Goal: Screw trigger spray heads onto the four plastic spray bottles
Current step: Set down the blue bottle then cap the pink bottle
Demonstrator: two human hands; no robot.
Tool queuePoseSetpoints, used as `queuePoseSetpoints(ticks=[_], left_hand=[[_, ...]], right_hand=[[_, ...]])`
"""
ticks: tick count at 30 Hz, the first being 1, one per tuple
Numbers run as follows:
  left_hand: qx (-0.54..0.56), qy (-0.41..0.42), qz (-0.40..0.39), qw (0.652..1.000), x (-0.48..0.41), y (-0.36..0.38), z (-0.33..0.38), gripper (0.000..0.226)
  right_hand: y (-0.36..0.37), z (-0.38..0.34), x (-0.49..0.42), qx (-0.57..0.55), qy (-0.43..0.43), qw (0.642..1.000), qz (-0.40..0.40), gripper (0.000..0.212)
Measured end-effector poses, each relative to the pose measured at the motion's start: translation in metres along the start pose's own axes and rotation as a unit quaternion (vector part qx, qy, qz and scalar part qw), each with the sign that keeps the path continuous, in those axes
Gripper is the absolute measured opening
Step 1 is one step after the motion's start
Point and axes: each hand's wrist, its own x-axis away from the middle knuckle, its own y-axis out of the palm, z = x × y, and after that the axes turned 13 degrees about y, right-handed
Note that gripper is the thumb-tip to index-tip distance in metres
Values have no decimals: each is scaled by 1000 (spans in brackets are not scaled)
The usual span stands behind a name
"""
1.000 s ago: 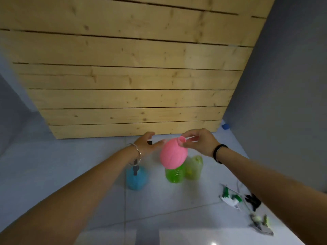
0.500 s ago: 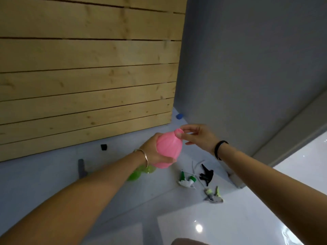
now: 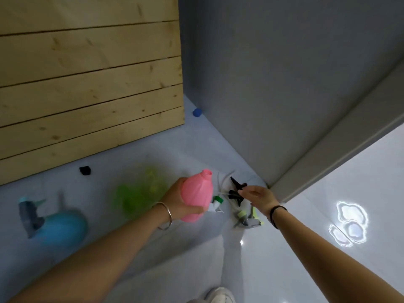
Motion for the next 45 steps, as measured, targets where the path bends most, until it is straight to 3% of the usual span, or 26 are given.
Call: queuePoseSetpoints(ticks=[8, 12, 18, 21, 35, 45], left_hand=[[2, -21, 7, 1000, -35, 24, -24, 98], [9, -16, 18, 1000, -48, 22, -31, 97], [8, -19, 24, 1000, -59, 11, -33, 98], [11, -20, 21, 1000, -60, 7, -33, 95], [-7, -14, 23, 1000, -54, 5, -38, 87], [21, -18, 33, 999, -47, 6, -46, 85]], right_hand=[[18, 31, -66, 1, 119, 991, 58, 70], [33, 26, -89, -14, 151, 987, 55, 46], [51, 17, -108, -9, 209, 975, 74, 80], [51, 16, -108, 25, 223, 973, 54, 79], [84, 12, -93, -7, 226, 969, 98, 72], [82, 24, -80, -11, 151, 985, 85, 59]])
